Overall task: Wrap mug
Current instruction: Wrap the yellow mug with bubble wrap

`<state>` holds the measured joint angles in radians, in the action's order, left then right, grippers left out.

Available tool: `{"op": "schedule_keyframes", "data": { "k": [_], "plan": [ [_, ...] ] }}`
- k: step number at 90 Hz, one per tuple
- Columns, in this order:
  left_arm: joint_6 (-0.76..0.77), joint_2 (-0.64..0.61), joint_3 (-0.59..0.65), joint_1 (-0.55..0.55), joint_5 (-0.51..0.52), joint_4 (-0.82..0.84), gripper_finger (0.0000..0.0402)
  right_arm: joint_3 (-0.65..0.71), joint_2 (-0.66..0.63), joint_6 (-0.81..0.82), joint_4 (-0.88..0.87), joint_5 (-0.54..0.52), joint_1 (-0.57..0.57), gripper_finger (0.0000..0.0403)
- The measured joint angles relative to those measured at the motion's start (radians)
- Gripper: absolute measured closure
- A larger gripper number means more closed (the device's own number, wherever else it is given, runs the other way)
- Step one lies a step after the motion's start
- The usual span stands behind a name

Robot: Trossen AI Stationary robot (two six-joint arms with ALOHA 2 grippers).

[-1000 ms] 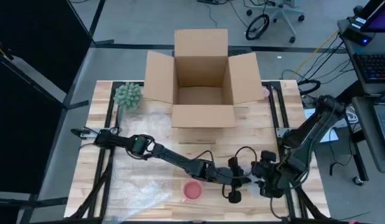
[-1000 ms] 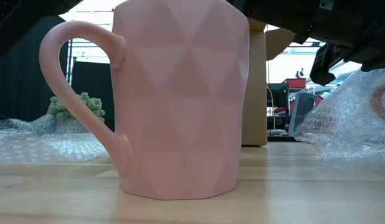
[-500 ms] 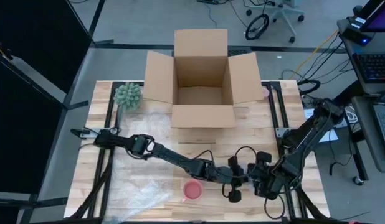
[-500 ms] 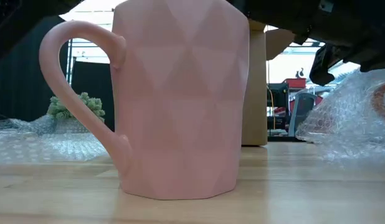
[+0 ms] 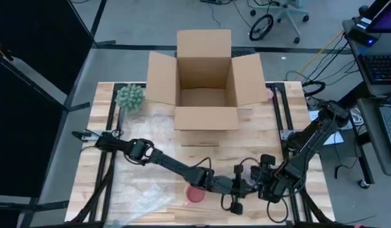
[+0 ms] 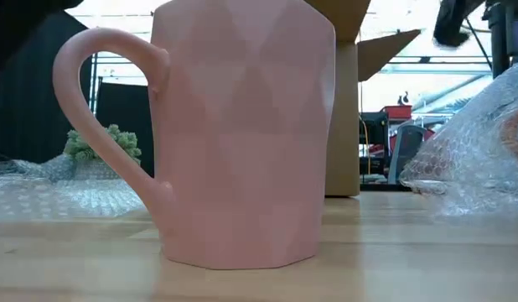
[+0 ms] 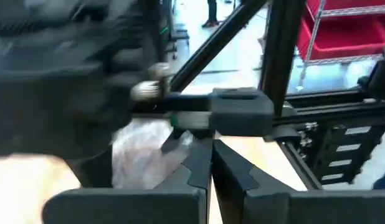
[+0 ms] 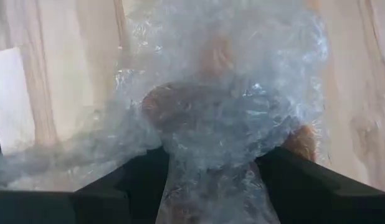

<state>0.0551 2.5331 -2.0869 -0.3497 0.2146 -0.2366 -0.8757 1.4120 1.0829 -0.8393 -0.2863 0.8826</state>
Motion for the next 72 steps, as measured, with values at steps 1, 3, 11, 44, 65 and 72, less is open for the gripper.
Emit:
{"op": "schedule_keyframes", "data": {
  "k": [1, 3, 11, 44, 65, 72],
  "plan": [
    [0.01, 0.003, 0.0, 0.002, -0.005, -0.006, 0.0402, 0.0, 0.0, -0.002, 0.0, 0.0, 0.0, 0.0172],
    [0.029, 0.008, 0.0, 0.005, -0.016, -0.016, 0.0402, 0.0, 0.0, -0.009, -0.003, 0.001, 0.001, 0.0172],
    [0.068, 0.032, 0.0, 0.015, -0.055, -0.055, 0.0402, 0.0, 0.0, -0.018, -0.003, 0.005, 0.002, 0.0172],
    [0.149, 0.076, 0.002, 0.039, -0.058, 0.122, 0.0401, -0.111, 0.007, -0.042, -0.105, 0.013, -0.001, 0.0172],
    [0.174, 0.083, 0.0, 0.049, -0.041, 0.125, 0.0401, -0.202, 0.005, -0.044, -0.23, 0.012, 0.001, 0.0172],
    [0.174, 0.078, -0.007, 0.048, -0.053, 0.123, 0.0402, -0.199, 0.004, -0.043, -0.231, 0.007, 0.001, 0.0172]
  ]
}}
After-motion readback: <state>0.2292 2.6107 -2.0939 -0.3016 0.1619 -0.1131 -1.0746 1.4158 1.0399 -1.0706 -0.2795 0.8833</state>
